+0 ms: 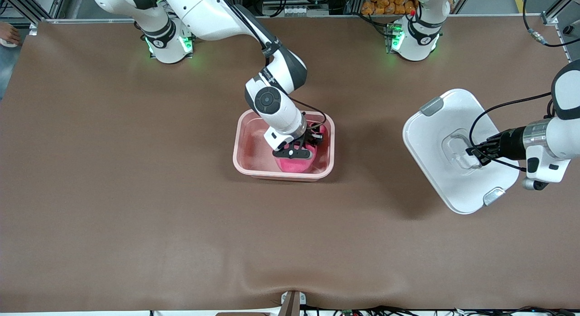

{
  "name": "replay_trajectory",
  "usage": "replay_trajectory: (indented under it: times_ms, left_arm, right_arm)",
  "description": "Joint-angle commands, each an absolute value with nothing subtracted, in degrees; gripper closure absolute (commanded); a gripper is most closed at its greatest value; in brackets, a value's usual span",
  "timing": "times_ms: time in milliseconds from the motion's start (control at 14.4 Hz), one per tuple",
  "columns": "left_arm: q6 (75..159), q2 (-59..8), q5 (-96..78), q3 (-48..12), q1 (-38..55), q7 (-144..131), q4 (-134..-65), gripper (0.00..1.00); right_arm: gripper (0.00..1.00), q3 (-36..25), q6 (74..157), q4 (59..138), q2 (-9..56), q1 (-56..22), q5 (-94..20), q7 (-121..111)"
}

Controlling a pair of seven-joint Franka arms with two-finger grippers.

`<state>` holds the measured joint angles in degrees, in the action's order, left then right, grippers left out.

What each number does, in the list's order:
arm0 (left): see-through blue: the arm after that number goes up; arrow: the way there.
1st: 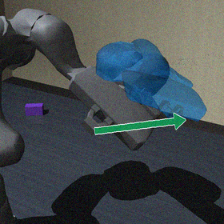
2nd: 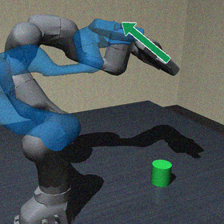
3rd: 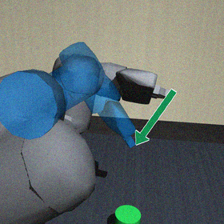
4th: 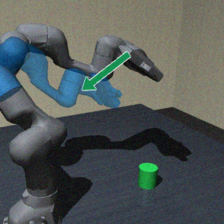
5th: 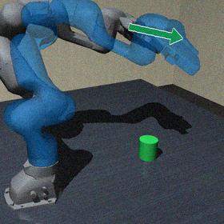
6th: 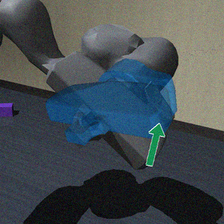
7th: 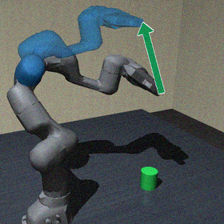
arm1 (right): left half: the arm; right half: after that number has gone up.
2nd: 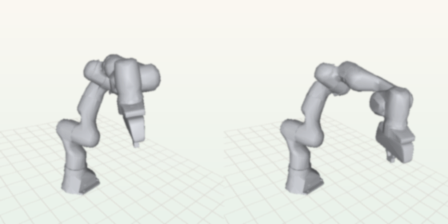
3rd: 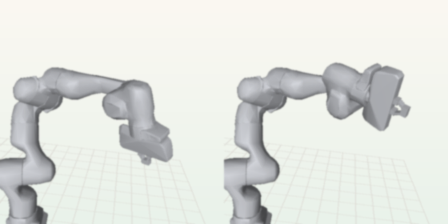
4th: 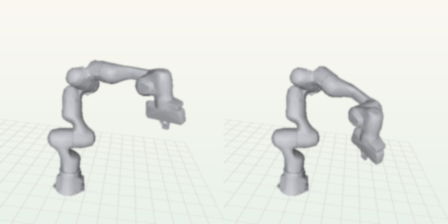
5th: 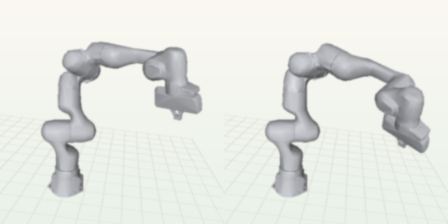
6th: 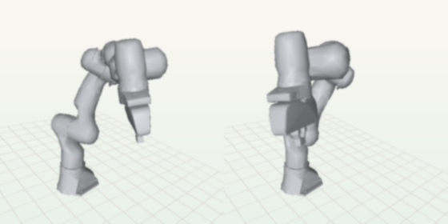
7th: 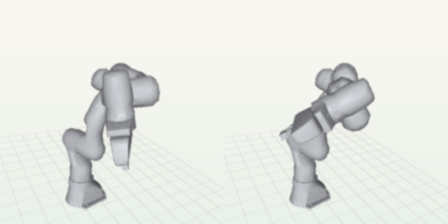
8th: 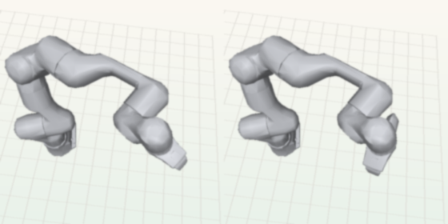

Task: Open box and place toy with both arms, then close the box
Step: 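Lower the toy into the box and open the right gripper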

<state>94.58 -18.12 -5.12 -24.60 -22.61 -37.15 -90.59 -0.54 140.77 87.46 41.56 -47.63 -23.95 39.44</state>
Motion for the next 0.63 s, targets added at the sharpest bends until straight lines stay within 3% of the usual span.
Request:
replay_trajectory:
  times_ms: [0,557]
  left_arm:
    - [94.7,-17.9,-4.2,-25.1,-23.1,-36.2,-90.5,1.00]
    - [94.7,-18.1,-4.2,-25.1,-23.1,-36.1,-90.5,1.00]
  right_arm:
    - [0.00,-1.1,140.0,87.5,43.2,-47.8,-23.0,39.8]
    - [0.00,-1.1,138.4,87.7,42.5,-46.3,-23.0,39.5]
